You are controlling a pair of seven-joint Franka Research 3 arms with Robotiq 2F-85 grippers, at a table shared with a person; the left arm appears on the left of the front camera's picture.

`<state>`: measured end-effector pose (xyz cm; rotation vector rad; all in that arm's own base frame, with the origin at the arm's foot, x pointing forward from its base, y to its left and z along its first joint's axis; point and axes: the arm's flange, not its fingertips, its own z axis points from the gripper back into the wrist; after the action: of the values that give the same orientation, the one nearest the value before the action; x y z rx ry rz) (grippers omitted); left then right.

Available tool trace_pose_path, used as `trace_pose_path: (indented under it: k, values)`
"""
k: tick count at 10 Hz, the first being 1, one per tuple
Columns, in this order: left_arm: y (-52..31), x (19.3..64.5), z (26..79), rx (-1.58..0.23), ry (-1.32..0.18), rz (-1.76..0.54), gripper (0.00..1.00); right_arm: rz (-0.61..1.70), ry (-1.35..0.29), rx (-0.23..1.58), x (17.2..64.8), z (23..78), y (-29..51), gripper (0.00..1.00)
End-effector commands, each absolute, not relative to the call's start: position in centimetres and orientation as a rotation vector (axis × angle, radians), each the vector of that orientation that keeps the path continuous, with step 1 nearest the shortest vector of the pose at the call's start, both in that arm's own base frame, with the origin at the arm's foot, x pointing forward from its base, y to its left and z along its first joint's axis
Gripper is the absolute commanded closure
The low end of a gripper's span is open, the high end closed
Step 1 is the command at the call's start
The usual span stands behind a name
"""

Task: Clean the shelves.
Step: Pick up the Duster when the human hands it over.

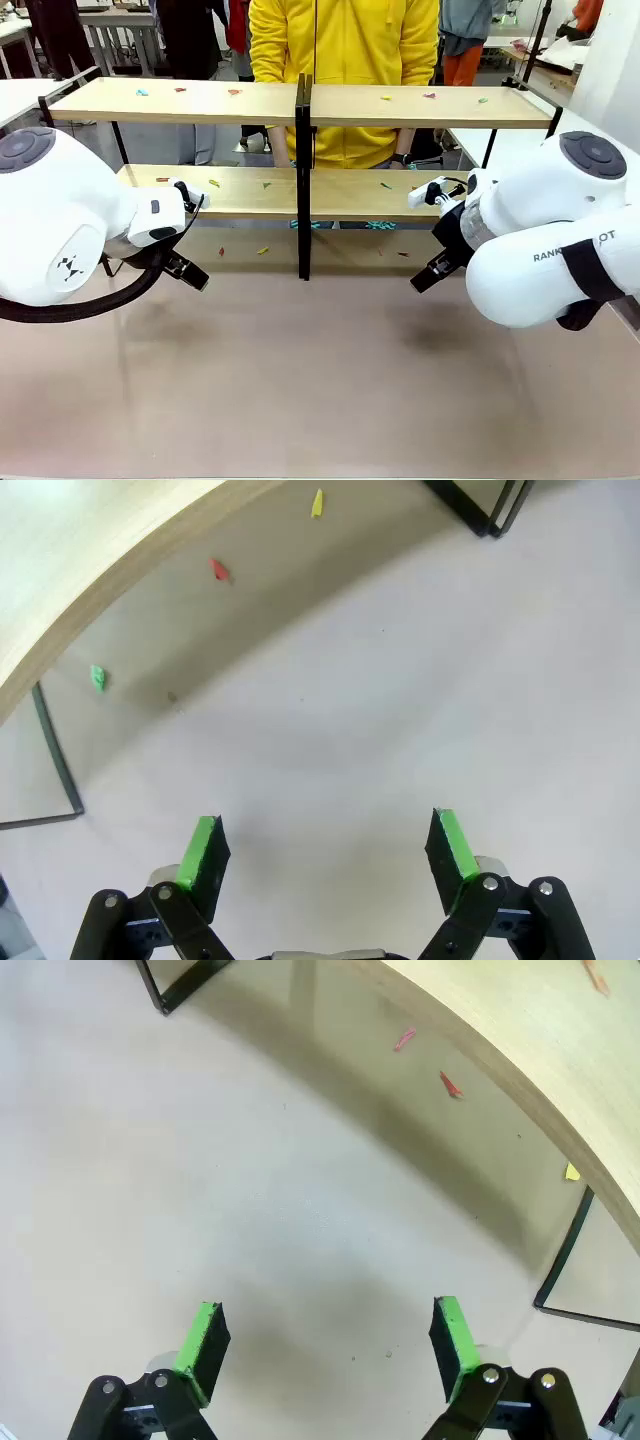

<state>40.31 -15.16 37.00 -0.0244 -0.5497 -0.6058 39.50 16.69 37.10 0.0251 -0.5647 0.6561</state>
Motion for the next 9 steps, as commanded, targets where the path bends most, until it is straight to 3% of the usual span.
trace_pose_path:
  k: [1, 9]
  values:
    - [-15.16, 40.30, 37.02, -0.024, -0.550, -0.606, 0.00, 0.656, -0.565, 0.025, 39.50, 37.11, 16.69, 0.00]
    - [-15.16, 40.30, 37.02, -0.024, -0.550, -0.606, 0.00, 0.656, -0.565, 0.025, 39.50, 37.11, 16.69, 0.00]
